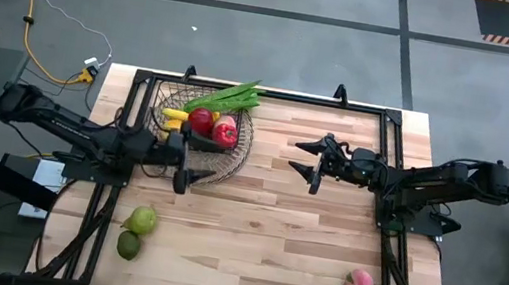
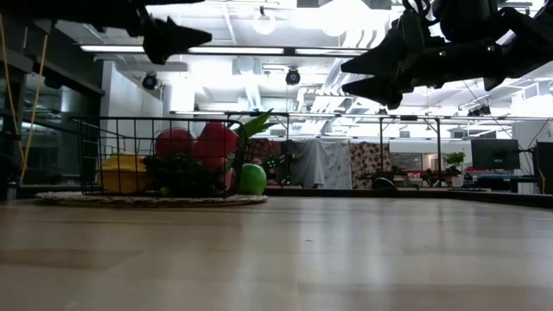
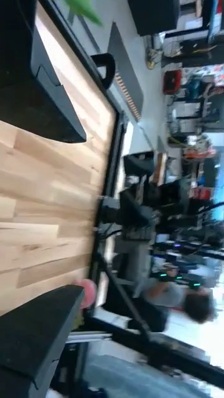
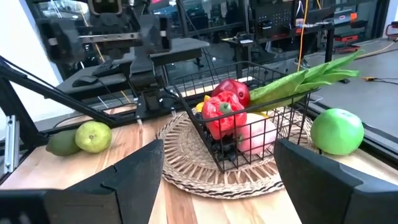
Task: Build produce basket
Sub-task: Put the green pear into the wire basket
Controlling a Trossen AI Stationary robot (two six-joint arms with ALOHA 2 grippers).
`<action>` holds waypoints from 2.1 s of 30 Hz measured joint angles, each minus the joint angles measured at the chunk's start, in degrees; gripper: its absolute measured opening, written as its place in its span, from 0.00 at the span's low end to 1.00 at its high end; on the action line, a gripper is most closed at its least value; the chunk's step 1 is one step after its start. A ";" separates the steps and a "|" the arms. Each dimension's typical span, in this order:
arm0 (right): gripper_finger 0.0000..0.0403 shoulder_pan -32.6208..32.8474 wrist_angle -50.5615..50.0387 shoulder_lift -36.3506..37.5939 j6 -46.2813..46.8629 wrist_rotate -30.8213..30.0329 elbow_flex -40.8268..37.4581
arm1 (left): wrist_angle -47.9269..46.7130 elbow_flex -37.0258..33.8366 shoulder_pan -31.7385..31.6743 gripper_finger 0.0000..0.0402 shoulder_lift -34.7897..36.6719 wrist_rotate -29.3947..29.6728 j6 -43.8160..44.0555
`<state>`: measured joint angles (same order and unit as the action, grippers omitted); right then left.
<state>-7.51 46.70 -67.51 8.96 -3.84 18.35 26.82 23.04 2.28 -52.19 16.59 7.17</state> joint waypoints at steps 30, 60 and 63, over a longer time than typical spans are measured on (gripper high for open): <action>0.73 0.00 -1.74 -0.01 0.10 0.36 0.00 | -82.96 31.19 35.65 0.95 -24.01 -2.79 52.01; 0.73 0.00 -1.92 -0.02 0.12 -0.02 0.00 | -86.56 24.55 43.87 0.95 -27.37 -8.23 71.42; 0.73 0.00 -1.94 -0.01 0.12 -0.02 0.00 | -85.87 23.18 43.87 0.95 -27.36 -8.41 71.57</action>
<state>-7.51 44.76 -67.51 9.08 -3.86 18.35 -59.04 46.23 46.15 -79.55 8.18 78.74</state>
